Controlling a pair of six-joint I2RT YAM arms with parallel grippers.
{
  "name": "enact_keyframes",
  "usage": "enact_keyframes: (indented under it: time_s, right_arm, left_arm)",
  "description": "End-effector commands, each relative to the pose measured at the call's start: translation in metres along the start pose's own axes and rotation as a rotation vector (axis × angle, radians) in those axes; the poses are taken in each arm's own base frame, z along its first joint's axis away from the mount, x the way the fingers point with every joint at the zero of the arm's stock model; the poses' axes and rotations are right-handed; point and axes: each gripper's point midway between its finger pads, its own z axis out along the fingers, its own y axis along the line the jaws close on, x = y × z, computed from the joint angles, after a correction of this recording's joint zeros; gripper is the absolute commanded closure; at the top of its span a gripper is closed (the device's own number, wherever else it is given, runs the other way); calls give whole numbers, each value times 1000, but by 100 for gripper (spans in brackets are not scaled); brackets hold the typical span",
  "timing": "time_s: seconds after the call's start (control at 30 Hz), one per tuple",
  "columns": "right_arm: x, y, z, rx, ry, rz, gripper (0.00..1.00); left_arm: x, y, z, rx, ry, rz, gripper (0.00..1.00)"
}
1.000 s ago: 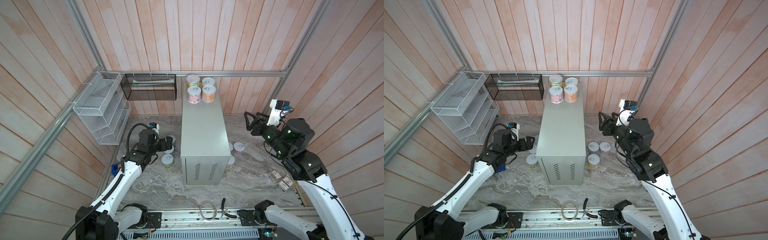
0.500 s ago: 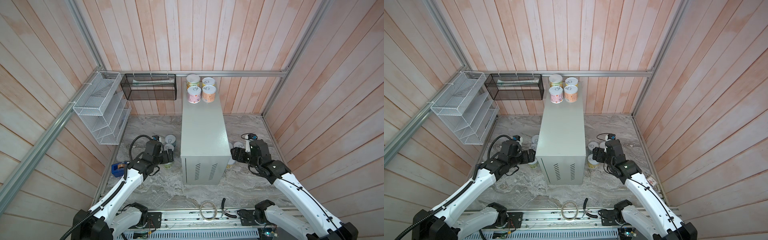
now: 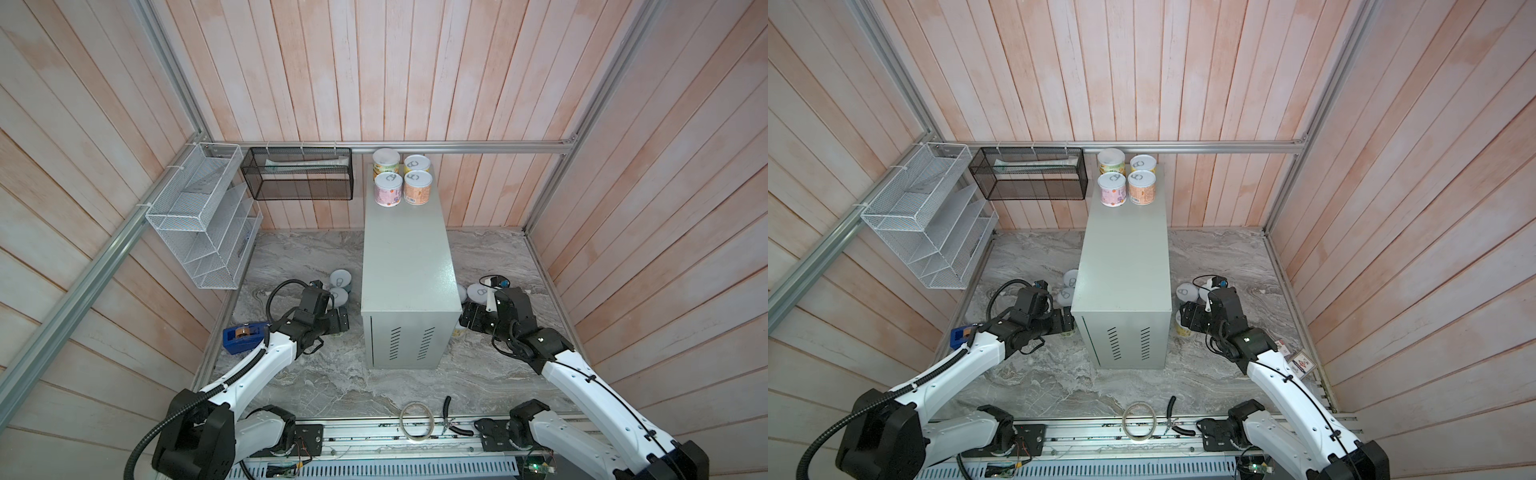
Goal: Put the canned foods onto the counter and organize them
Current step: 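Withdraw the right gripper to the floor cans while left gripper lowers to its cans, then grasp the nearest white-lidded floor can with the left gripper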
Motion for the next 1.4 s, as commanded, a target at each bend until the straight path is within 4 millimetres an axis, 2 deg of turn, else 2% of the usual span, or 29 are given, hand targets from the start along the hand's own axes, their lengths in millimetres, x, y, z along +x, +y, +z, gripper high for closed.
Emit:
enact_keyframes:
  time_s: [0.0, 0.53, 0.87, 0.97, 1.1, 1.13, 1.2, 1.3, 1.37]
  right_arm:
    - [0, 1, 4, -15, -2, 15, 19]
    - [1, 3, 17, -22, 6, 13, 21]
    - [0, 2, 20, -25, -3, 6, 21]
    - [2, 3, 21, -31, 0, 6, 21]
    - [3, 3, 21, -37, -3, 6, 21]
    - [2, 3, 20, -38, -8, 6, 21]
    - [1, 3, 19, -41, -18, 5, 21]
    - [-2, 4, 15, -48, -33, 4, 21]
    - [-2, 5, 13, -49, -36, 2, 21]
  left_arm:
    - [-3, -7, 10, 25, -14, 4, 0]
    - [8, -1, 55, -56, 45, 39, 5]
    - [13, 4, 66, -122, 66, 55, 13]
    - [12, 4, 67, -125, 65, 55, 21]
    - [10, 1, 65, -114, 67, 66, 44]
    - [9, 0, 64, -110, 66, 70, 54]
    - [7, -3, 61, -107, 65, 75, 100]
    - [1, -11, 50, -80, 70, 96, 100]
    - [-5, -17, 35, -63, 66, 113, 100]
